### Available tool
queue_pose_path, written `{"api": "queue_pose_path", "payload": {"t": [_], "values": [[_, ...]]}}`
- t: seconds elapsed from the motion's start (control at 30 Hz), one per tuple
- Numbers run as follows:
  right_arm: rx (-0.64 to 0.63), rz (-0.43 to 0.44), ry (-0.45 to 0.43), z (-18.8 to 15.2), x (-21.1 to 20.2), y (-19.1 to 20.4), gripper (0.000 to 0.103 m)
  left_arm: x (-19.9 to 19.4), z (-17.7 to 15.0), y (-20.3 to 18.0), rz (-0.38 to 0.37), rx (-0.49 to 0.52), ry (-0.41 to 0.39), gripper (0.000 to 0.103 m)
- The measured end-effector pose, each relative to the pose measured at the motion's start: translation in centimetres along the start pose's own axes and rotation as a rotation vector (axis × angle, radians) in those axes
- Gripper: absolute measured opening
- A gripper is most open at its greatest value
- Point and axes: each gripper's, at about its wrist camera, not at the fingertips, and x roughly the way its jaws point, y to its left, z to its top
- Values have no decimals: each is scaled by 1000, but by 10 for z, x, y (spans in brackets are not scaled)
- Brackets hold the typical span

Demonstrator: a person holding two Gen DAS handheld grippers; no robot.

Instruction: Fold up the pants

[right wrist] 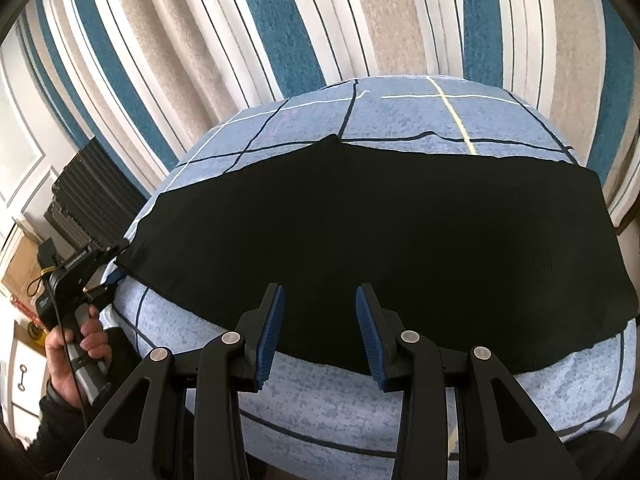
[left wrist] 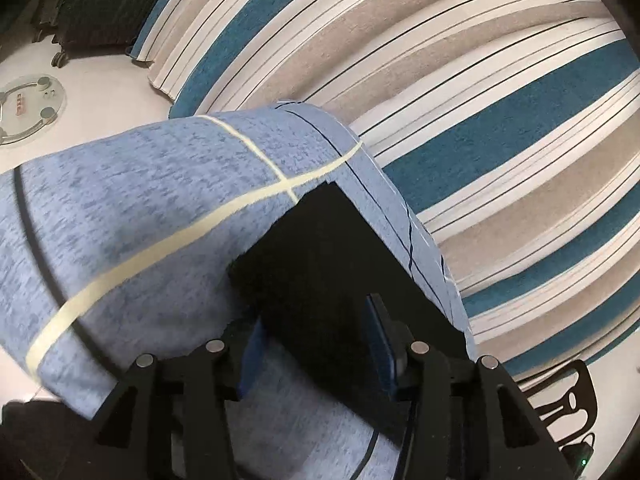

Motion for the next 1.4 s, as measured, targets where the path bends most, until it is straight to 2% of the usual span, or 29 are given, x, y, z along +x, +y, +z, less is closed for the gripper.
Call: {"api": "queue_pose_path", "payload": {"t": [0.17, 0.2, 0.27, 0.33, 0.37, 0.47, 0.57, 0.83, 1.0, 1.13, 1.3, 1.4], "values": [[-8, 13, -22, 4, -5, 4, 39, 9, 5, -6, 16, 27, -1, 50], [-9, 14, -24, 5, -5, 4, 39, 9, 6, -7, 17, 36, 5, 47], [-4, 15, -22, 4, -5, 2, 39, 9, 6, -10, 43, 56, 11, 36], [6, 19, -22, 4, -6, -1, 39, 10, 7, -12, 59, 78, 27, 14], [11, 21, -23, 3, -6, -2, 39, 12, 8, -13, 72, 89, 34, 10], [28, 24, -28, 2, -8, -7, 39, 10, 11, -20, 75, 126, 46, 9], [43, 24, -41, 1, -12, -14, 39, 4, 15, -40, 47, 189, 37, 7], [114, 39, -85, -7, -25, -39, 39, 9, 11, -127, -28, 428, 70, 7], [152, 41, -125, -11, -38, -55, 39, 25, -20, -193, -127, 598, 142, 8], [176, 40, -144, -12, -43, -66, 40, 42, -69, -228, -211, 697, 257, 7], [205, 32, -141, -17, -43, -78, 42, 69, -143, -236, -277, 781, 442, 7], [214, 31, -135, -18, -42, -82, 42, 87, -171, -222, -238, 790, 528, 7]]}}
